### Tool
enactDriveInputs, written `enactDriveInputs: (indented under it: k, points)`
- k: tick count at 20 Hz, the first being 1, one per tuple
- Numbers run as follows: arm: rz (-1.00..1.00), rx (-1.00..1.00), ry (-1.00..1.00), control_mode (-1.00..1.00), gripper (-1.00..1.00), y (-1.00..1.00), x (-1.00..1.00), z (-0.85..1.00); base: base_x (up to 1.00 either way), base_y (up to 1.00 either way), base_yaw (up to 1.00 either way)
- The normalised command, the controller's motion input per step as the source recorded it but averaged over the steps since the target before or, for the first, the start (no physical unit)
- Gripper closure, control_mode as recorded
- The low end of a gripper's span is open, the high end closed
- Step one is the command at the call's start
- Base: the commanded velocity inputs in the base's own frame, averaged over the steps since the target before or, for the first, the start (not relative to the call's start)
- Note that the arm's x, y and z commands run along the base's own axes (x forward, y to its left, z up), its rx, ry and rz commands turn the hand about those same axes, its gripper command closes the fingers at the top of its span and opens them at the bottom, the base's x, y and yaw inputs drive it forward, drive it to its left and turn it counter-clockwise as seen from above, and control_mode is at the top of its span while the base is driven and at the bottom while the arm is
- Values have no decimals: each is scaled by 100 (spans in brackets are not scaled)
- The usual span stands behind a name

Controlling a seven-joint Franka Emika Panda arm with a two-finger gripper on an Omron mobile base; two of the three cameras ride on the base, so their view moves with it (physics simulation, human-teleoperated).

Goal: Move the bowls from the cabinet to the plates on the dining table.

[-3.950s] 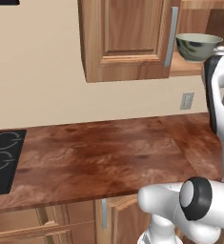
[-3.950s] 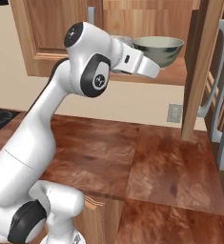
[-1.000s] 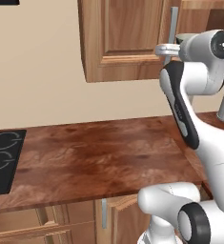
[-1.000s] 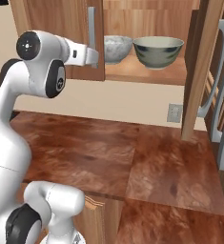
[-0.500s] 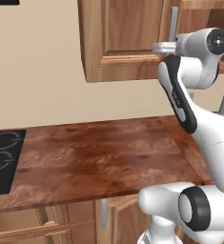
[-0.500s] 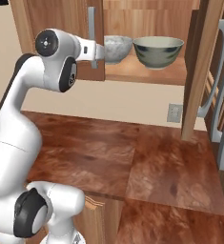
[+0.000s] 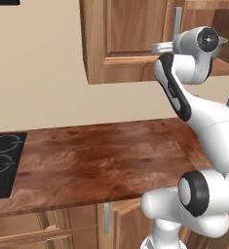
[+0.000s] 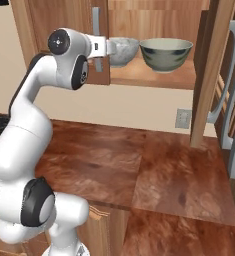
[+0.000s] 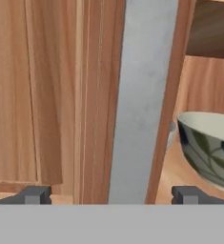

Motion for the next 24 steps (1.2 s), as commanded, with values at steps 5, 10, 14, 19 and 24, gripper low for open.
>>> enactDriveInputs:
  k: [5,10,14,19,24]
  points:
    - [0,-6,0,-100,-100,-13,42,-4,0,0,0]
    - [0,-2,0,-100,-100,-15,44,-7,0,0,0]
    - [0,-2,0,-100,-100,-11,50,-16,0,0,0]
    - [0,-1,0,-100,100,0,41,-16,0,0,0]
    - [0,0,-1,-100,100,2,-8,-1,0,0,0]
